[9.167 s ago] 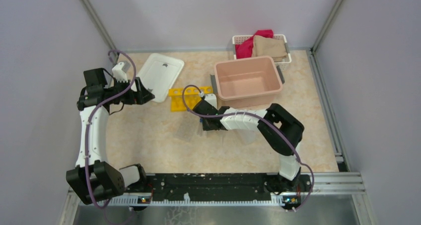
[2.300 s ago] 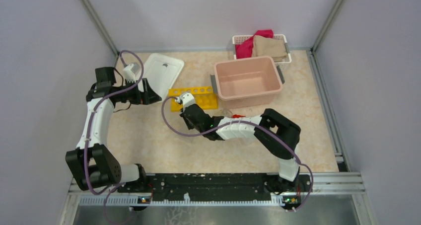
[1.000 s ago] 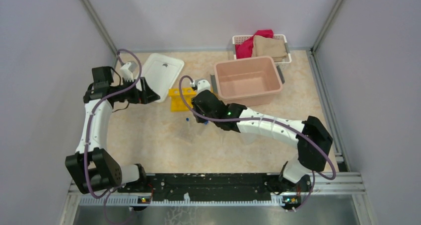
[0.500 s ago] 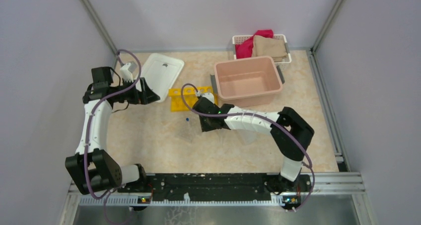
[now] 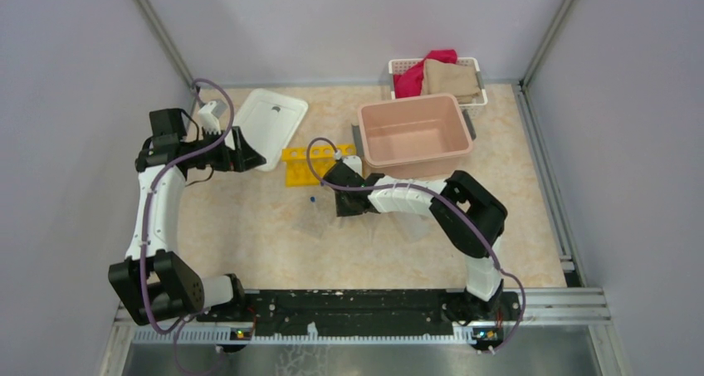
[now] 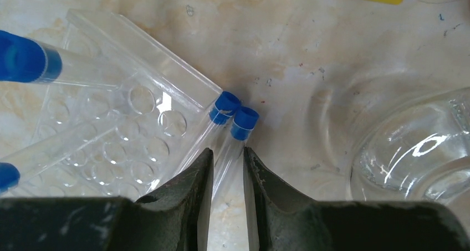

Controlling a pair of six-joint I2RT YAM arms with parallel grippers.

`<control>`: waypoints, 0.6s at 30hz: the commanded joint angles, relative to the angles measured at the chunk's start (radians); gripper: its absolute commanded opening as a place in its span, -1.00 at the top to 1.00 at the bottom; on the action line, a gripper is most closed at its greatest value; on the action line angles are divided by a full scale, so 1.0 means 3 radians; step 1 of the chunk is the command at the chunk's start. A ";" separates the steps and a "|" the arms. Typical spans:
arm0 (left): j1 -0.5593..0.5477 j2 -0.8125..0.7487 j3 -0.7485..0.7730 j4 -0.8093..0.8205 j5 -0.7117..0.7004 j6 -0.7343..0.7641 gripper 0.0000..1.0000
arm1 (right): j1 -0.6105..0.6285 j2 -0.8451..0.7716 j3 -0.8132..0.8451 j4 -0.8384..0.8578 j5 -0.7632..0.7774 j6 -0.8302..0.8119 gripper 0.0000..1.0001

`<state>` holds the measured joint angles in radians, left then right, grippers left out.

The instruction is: Organize the chemistry lab equipment

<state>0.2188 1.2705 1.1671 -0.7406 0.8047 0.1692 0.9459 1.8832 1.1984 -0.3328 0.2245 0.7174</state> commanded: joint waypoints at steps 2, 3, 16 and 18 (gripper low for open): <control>0.0024 -0.0062 0.0078 -0.0010 0.0043 0.0014 -0.98 | -0.0033 0.0064 0.0087 0.0162 0.0111 0.0085 0.50; 0.0026 -0.0061 0.0072 -0.0009 0.0047 0.0014 -0.98 | -0.0038 0.0073 0.0092 0.0152 0.0122 0.0084 0.50; 0.0040 -0.0082 0.0077 -0.0021 0.0028 0.0019 -0.98 | -0.0049 0.0079 0.0122 -0.0224 0.0585 -0.0169 0.58; 0.0043 -0.0095 0.0082 -0.0016 0.0039 0.0012 -0.98 | -0.0047 0.0149 0.0219 -0.0358 0.0611 -0.0223 0.55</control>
<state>0.2214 1.2701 1.1671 -0.7410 0.8043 0.1692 0.9440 1.8931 1.2022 -0.3504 0.3405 0.6979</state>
